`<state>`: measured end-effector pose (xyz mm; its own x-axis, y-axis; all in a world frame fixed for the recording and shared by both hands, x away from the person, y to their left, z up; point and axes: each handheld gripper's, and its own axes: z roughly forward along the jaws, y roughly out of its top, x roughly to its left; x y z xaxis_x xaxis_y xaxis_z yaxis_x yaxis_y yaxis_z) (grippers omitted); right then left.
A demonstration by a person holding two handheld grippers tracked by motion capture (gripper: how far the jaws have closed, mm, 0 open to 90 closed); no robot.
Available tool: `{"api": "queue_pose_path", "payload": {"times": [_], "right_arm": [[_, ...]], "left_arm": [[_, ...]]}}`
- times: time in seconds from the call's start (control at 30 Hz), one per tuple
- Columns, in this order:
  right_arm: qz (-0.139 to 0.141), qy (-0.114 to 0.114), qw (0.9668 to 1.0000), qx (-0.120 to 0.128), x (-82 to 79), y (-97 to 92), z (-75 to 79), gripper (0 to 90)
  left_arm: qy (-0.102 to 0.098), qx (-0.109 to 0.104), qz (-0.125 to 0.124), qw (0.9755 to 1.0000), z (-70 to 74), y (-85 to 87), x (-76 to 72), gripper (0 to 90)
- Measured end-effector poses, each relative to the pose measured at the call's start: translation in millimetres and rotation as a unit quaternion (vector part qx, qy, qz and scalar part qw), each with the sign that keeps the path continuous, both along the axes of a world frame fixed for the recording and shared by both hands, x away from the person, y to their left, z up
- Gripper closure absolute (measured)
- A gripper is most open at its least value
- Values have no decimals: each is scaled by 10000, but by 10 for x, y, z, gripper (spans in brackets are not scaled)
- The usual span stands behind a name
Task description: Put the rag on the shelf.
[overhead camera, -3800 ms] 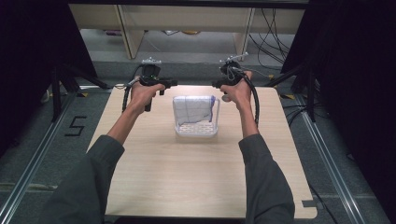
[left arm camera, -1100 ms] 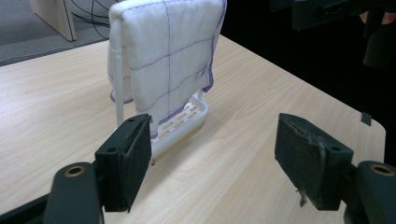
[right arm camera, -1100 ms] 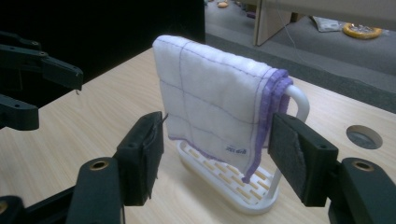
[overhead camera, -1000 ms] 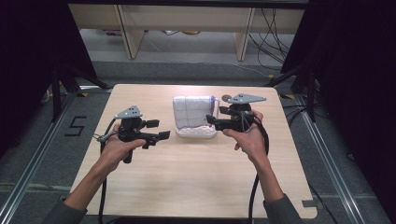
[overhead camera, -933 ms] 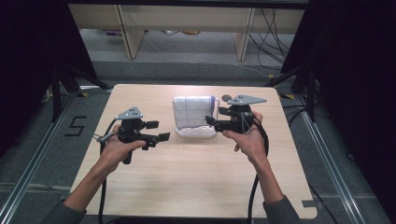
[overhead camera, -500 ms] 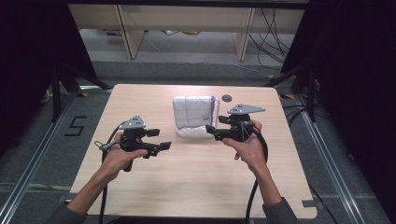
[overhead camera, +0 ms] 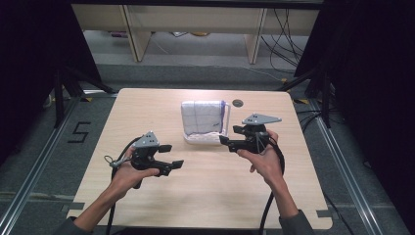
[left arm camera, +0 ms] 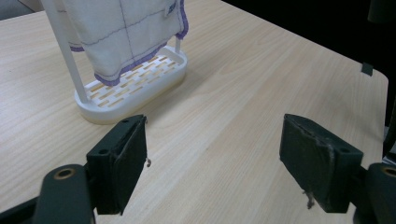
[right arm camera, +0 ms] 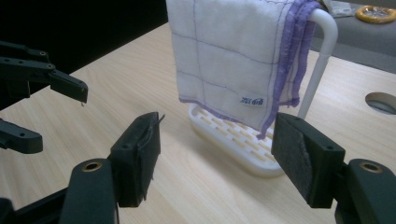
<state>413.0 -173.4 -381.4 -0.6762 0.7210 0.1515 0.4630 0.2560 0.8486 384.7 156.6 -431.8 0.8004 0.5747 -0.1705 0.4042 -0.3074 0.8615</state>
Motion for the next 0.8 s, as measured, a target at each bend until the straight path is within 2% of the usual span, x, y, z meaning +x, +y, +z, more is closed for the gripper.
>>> {"api": "queue_pose_path", "payload": {"times": [0.03,0.07,0.1,0.13,0.17,0.2,0.3,0.37,0.4,0.5,0.53,0.57,0.6,0.63,0.67,0.7,0.77,0.8], "right_arm": [[6,-54,9999,-88,-5,-6,-1,335],[21,-26,10000,-69,-18,5,-4,335],[42,-137,9998,-161,-18,-1,-13,335],[34,31,10000,-36,-42,18,-21,334],[64,-78,9998,-146,-45,11,-25,334],[36,9,10000,-77,-66,22,-35,334],[49,91,9999,-98,-123,37,-59,331],[128,41,9998,-140,-151,46,-97,319],[127,62,9998,-113,-170,56,-122,315],[152,156,9995,-239,-244,51,-184,310],[172,161,9994,-253,-261,48,-203,305],[161,212,9993,-251,-284,43,-221,301],[183,148,9994,-258,-296,38,-250,299],[142,249,9994,-183,-331,48,-271,299],[130,163,9995,-247,-344,33,-292,299],[143,234,9994,-189,-370,39,-307,299],[203,202,9993,-259,-393,37,-346,299],[202,268,9991,-260,-414,42,-354,299]], "left_arm": [[32,29,25,10000,-10,-1,-14,227],[38,21,33,10000,-30,-1,-27,227],[68,32,-7,10000,-43,-1,-34,226],[67,66,-16,10000,-55,1,-42,225],[69,39,-12,10000,-74,1,-52,224],[92,61,-16,9999,-83,6,-59,224],[136,59,-39,9999,-98,34,-85,223],[130,28,-27,9999,-101,60,-106,223],[122,-15,-5,9999,-104,70,-121,223],[93,-8,50,9999,-105,94,-166,223],[101,59,38,9999,-99,103,-181,222],[115,-2,2,9999,-109,103,-192,222],[104,2,-4,9999,-116,102,-208,222],[120,22,-22,9999,-121,98,-221,222],[105,-3,-36,9999,-135,91,-234,222],[137,37,-63,9999,-139,89,-247,222],[136,34,-112,9998,-160,88,-266,221],[111,3,-87,9999,-173,85,-281,221]]}}
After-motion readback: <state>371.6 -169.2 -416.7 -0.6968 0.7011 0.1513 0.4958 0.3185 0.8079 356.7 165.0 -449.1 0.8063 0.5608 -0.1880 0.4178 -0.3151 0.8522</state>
